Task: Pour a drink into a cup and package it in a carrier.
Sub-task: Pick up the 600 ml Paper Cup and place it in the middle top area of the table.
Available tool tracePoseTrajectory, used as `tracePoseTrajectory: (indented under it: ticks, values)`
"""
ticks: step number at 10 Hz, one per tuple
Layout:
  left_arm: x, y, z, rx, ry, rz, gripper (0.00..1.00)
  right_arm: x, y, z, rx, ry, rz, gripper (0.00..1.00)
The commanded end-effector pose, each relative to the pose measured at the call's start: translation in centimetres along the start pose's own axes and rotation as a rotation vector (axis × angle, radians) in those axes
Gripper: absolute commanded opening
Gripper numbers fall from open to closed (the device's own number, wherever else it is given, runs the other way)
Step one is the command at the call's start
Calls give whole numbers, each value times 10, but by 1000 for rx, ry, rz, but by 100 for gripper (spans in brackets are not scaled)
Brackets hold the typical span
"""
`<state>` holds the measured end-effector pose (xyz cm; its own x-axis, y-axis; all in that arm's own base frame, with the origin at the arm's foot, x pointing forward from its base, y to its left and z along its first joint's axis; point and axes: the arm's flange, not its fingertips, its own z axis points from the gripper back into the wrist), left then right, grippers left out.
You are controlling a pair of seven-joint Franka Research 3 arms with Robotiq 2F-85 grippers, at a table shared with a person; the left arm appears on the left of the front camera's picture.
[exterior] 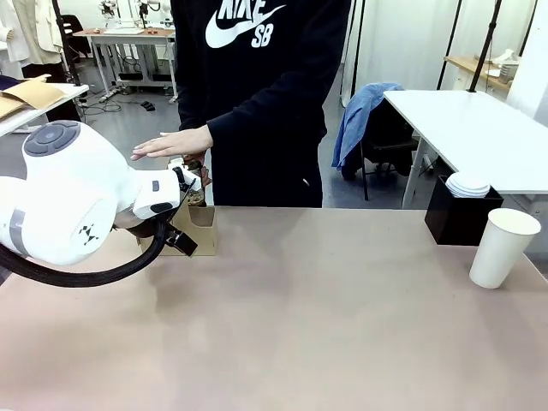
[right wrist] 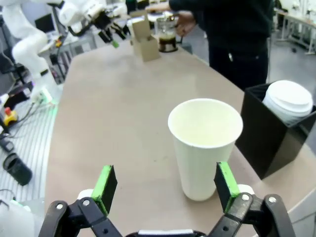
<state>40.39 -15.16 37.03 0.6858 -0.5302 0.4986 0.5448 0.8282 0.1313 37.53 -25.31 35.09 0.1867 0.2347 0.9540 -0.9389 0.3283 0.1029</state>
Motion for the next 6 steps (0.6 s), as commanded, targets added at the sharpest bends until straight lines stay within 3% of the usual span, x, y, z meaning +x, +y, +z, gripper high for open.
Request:
tracePoseTrajectory:
  ticks: [1,5,6]
  values:
    - [0,0,0,0,-1,0,100,24,17,12,-16,6,-1,100]
    - [0,0,0,0,-1,0,100,18,9,15,-25,3,24,100]
    - [0,0,0,0,-1,0,100,3,3,12,-8,-74,57,100]
